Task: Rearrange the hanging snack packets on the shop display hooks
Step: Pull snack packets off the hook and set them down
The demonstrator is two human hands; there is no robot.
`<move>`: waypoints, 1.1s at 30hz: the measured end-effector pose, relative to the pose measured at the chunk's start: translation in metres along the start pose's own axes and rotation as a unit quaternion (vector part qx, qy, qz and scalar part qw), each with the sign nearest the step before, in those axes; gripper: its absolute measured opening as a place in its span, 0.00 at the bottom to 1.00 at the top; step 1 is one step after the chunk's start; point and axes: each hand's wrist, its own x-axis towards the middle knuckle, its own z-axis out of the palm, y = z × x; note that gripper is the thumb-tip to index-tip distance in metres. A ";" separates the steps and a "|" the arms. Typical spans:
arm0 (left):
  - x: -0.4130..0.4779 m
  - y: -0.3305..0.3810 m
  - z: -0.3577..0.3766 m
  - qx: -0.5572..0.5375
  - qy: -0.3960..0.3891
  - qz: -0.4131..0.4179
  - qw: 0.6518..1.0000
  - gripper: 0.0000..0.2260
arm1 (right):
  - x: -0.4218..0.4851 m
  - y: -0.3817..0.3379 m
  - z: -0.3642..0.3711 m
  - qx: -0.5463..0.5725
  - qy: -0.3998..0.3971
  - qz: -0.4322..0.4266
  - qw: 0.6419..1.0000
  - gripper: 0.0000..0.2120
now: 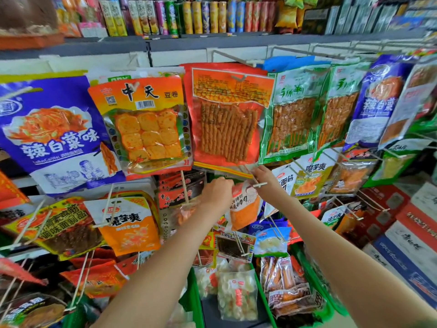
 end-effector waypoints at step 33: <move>-0.019 0.194 0.037 -0.091 -0.059 0.164 0.981 0.14 | -0.171 0.097 -0.129 0.065 0.086 0.051 0.993 0.07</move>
